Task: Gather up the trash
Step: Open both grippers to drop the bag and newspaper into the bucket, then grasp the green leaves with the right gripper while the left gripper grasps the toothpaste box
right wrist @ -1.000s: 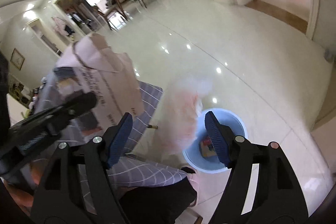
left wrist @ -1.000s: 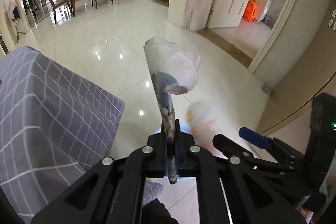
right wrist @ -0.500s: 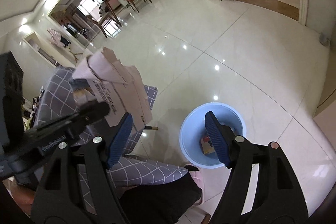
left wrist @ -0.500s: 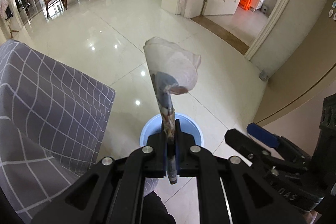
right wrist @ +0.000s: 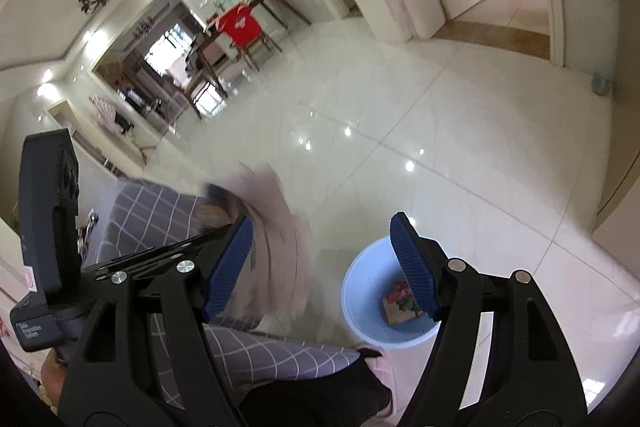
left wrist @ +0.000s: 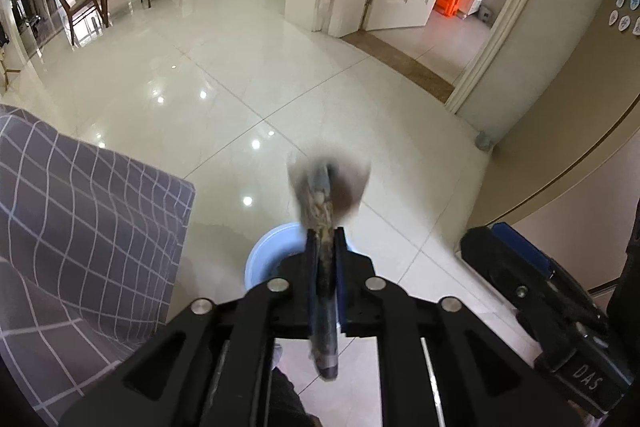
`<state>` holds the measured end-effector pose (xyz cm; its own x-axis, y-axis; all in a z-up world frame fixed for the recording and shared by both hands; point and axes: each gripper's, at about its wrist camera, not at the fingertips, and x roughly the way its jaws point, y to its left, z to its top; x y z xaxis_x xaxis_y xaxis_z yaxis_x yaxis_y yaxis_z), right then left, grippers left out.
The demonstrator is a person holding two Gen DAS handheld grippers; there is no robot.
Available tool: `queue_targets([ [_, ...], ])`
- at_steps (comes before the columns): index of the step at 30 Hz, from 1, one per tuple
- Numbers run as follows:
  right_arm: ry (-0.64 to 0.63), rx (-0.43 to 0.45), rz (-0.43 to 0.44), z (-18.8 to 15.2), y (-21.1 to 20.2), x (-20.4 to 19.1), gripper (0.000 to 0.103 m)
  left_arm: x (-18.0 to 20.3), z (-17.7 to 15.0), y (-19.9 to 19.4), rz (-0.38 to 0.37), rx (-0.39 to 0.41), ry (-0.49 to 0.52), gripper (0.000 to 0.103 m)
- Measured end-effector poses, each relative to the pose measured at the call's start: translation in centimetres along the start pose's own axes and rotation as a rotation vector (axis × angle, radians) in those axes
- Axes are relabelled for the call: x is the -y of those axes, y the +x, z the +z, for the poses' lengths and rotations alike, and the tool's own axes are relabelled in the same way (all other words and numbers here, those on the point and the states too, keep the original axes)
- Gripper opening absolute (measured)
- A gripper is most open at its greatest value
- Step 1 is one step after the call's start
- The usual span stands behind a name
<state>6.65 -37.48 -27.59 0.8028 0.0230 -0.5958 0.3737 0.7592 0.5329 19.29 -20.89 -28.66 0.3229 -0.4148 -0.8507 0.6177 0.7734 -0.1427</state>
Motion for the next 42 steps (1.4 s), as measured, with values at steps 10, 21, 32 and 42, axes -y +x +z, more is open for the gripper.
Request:
queue_targets([
  [10, 0.019, 0.028, 0.005, 0.1, -1.3, 0.0, 0.073, -0.7, 0.5, -2.8, 0.015, 0.074, -0.053, 0.084],
  [21, -0.066, 0.01, 0.091, -0.4, -1.9, -5.7, 0.073, -3.5, -1.1, -10.1, 0.121, 0.176, -0.089, 0.084],
  [32, -0.306, -0.072, 0.273, -1.8, -0.1, -21.5, 0.074, -17.4, -6.4, -23.3, 0.393, 0.342, -0.283, 0.084],
  [42, -0.638, -0.19, 0.427, -9.0, 6.1, -42.3, 0.074, -34.7, -15.0, -32.0, 0.648, 0.42, -0.639, 0.084],
])
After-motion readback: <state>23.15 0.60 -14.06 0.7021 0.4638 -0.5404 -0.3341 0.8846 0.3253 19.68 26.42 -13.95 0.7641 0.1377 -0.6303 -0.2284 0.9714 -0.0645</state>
